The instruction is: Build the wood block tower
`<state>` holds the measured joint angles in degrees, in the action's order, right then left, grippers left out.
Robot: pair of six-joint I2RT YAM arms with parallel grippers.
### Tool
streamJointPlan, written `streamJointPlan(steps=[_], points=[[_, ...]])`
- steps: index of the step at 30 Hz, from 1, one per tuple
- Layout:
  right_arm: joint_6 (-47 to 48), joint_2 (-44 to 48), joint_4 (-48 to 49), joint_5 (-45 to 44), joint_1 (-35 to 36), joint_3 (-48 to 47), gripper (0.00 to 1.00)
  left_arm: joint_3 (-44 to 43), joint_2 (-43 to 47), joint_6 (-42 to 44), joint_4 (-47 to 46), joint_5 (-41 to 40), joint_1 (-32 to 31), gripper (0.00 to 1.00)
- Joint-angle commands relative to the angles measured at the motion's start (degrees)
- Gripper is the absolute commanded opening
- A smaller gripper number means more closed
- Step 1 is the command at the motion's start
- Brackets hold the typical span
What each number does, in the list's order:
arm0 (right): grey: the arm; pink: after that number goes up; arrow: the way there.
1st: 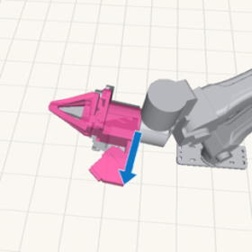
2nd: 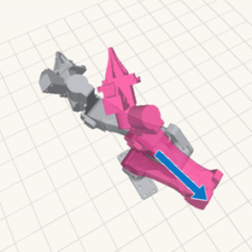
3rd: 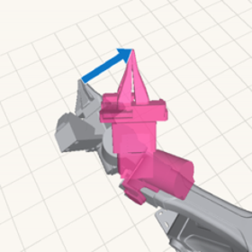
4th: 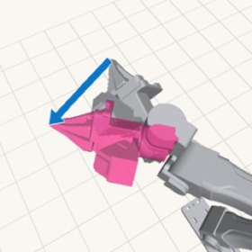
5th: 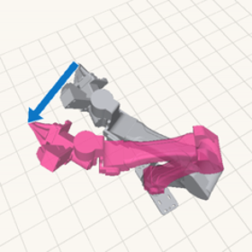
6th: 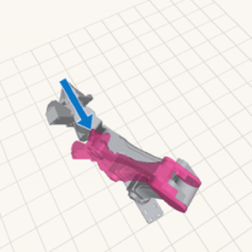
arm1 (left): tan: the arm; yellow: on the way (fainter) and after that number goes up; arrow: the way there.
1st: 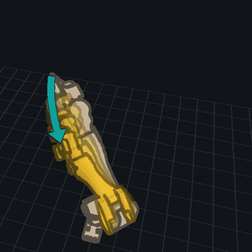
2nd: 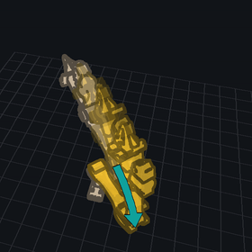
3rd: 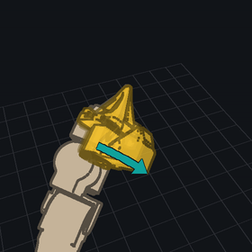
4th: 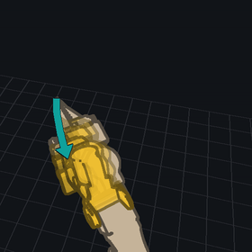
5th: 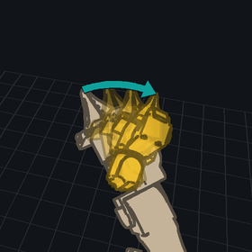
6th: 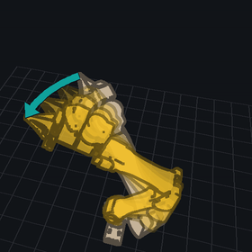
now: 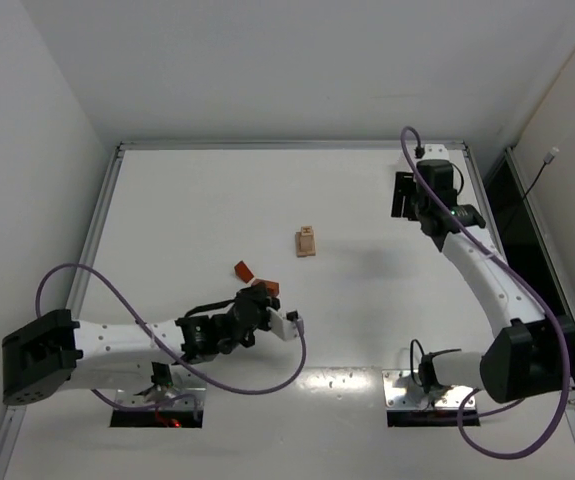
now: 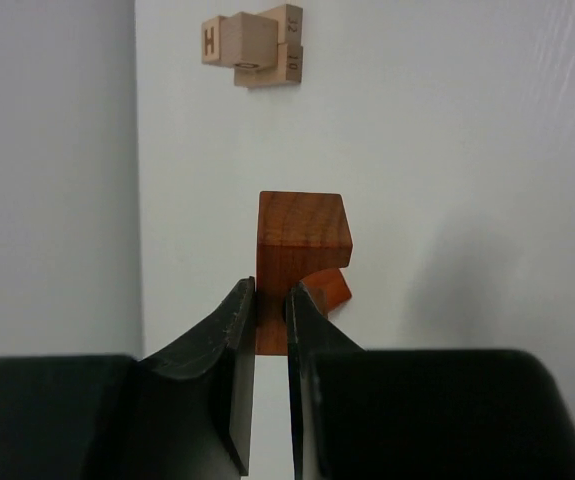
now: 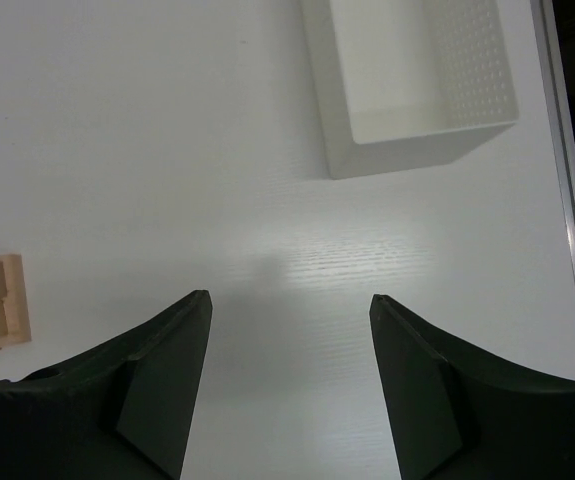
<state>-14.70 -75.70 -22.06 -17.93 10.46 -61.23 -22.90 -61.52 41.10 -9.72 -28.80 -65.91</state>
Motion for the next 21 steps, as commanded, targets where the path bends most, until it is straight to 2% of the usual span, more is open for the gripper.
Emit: streamJointPlan(steps=[1,6,8,9,10,12,16,18,21], points=[[-1.65,3.98,-1.13,0.97,-1.4,1.46,0.62,3.28,-2.62,14.58,-19.79,-3.99,-3.69,0.0],[-1.65,7.23,-1.14,4.22,-3.33,3.13,0.62,8.65,-10.45,22.35,-39.1,-5.39,-8.7,0.0],[-1.65,9.07,-1.14,5.01,-3.34,4.36,0.62,11.36,-12.65,25.85,-45.01,-3.64,-9.32,0.0],[-1.65,9.08,-1.14,5.71,-3.34,4.37,0.62,12.51,-15.8,27.26,-48.69,-2.42,-9.32,0.0],[-1.65,9.95,-1.75,5.72,-3.34,4.98,0.62,13.48,-17.83,28.84,-56.3,-2.4,-9.93,0.0],[-1.65,10.74,-1.75,6.95,-3.34,5.68,0.62,14.89,-22.75,32.8,-63.81,-1.7,-9.94,0.0],[-2.18,12.16,-1.75,9.23,-3.34,6.21,0.62,13.59,-39.15,38.08,-84.26,-1.01,-9.94,0.0],[-2.7,12.16,-1.75,9.23,-3.34,6.21,0.61,10.96,-43.84,39.49,-89.4,-1.0,-9.94,0.0],[-2.7,12.68,-1.75,9.94,-3.34,6.21,0.61,6.74,-48.43,40.02,-91.53,-1.61,-9.42,0.0]])
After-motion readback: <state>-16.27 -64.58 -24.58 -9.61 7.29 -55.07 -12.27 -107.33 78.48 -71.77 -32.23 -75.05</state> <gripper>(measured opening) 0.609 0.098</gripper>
